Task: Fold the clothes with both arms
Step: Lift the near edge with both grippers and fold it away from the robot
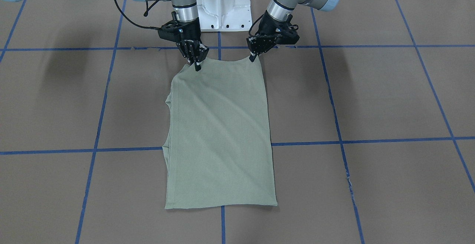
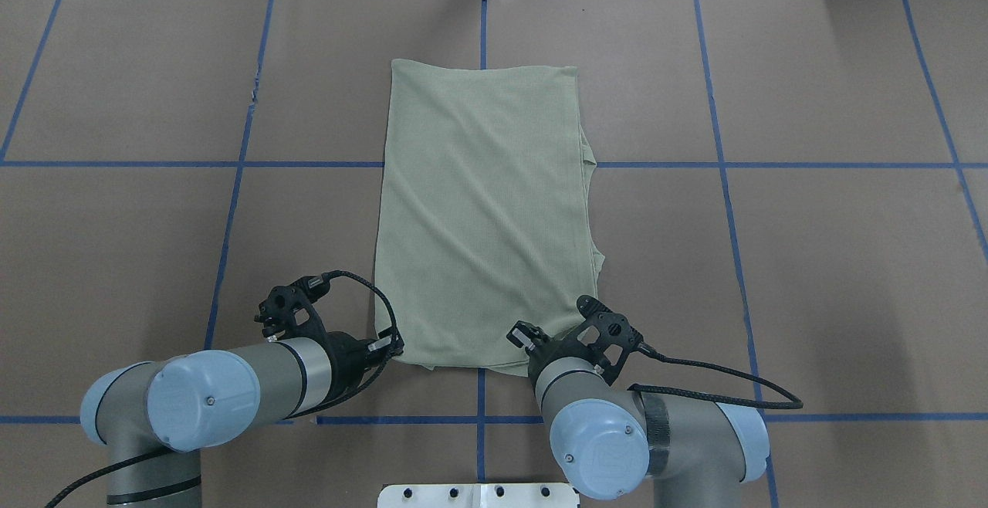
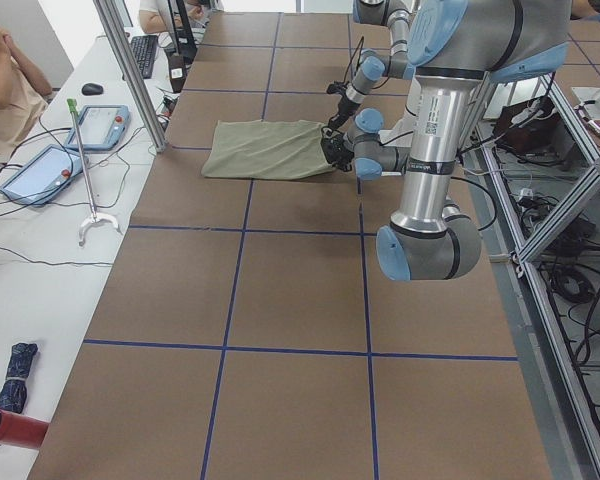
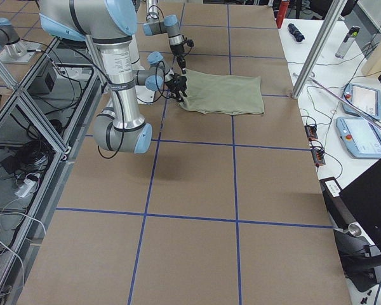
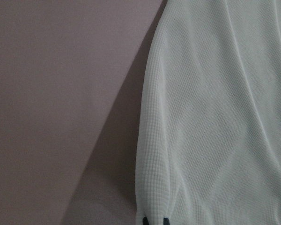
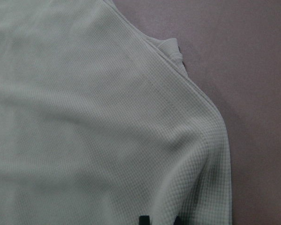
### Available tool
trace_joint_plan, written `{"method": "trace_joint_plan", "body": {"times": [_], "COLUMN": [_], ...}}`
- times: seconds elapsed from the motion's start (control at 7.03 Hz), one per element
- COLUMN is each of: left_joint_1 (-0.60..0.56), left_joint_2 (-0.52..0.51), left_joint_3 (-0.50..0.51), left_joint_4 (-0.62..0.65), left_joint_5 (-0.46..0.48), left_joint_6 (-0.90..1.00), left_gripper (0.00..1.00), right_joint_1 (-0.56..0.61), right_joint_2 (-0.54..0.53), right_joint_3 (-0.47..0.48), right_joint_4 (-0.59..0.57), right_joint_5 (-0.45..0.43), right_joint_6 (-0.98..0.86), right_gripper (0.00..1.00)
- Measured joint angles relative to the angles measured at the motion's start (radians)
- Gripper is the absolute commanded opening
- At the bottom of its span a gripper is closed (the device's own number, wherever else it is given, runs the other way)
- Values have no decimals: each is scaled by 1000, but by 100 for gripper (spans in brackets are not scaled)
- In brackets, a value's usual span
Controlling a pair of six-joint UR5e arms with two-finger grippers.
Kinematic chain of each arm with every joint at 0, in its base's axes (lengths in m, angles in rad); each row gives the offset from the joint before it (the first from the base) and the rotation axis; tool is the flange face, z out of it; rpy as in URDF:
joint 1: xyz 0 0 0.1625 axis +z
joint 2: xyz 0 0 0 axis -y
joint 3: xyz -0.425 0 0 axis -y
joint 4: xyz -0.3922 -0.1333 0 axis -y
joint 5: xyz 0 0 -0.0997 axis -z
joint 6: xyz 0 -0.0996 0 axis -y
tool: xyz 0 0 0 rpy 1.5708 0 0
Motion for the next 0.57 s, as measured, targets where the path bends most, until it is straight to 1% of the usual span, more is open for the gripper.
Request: {"method": "trace_joint_plan", "body": {"times": [0.14,0.28,0.43,0.57], "left_joint_1": [-2,-7,-11,-12], "left_joint_2": [0,9,28,43], "left_joint_3": [-9,-50,-140,-258], "left_joint_4": [2,15,62,158], "left_joint_5": [-2,-7,-19,-40], "left_joint_6": [6,32,67,85], "left_gripper": [0,0,0,0], "right_joint_1": [0,1,-3,-22], "right_joint_2": [0,-2,-3,0], "right_joint_3": [5,30,100,216], "right_joint_4": [0,-13,-75,-194], "right_joint_5": [-5,-13,-19,-20], "right_joint_6": [0,-1,-2,-3], "right_gripper": [0,0,0,0]}}
